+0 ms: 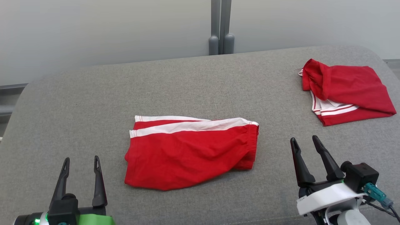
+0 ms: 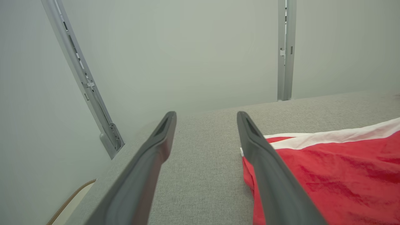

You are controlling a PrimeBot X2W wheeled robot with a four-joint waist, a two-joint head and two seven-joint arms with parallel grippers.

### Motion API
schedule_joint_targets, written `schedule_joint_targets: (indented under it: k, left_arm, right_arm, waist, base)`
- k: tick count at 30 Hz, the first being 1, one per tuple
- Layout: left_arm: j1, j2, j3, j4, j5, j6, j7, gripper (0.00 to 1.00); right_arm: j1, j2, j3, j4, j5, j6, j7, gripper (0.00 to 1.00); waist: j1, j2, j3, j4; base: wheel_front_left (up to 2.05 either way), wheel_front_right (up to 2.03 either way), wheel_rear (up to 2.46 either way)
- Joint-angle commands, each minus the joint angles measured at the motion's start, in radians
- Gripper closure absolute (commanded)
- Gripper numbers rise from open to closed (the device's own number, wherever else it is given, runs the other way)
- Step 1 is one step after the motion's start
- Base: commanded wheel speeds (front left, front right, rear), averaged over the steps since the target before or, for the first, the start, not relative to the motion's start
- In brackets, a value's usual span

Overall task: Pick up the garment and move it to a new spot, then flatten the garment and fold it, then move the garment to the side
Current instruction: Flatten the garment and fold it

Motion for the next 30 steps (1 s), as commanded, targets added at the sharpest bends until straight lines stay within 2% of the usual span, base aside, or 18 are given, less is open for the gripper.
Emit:
schedule_joint_targets:
  k: [1,14,23,30]
  left_arm:
    - [0.028,0.0,0.003,-0.018,-0.003,0.008,0.001,0.0]
    - [0.01,-0.009,-0.001,0.005,-0.022,-0.011,0.001,0.0]
    - [0.006,-0.013,0.0,0.017,-0.023,-0.019,0.001,0.0]
    - [0.0,-0.012,-0.003,0.022,-0.013,-0.023,0.001,0.0]
  right_arm:
    - [0.024,0.007,-0.02,-0.002,-0.014,0.0,-0.004,0.0]
    - [0.044,0.041,-0.072,0.025,-0.04,0.0,-0.004,0.0]
    - [0.022,0.033,-0.013,0.042,-0.044,0.0,-0.004,0.0]
    - [0.016,0.033,-0.007,0.05,-0.043,0.0,-0.004,0.0]
  waist:
    - [0.0,-0.0001,-0.005,0.003]
    - [0.0,-0.0001,-0.017,0.021]
    - [0.0,-0.0001,-0.019,0.011]
    - [0.0,-0.0001,-0.019,0.016]
  base:
    - [0.0,0.0,0.0]
    - [0.0,0.0,0.0]
    - [0.0,0.0,0.0]
    - [0.0,0.0,0.0]
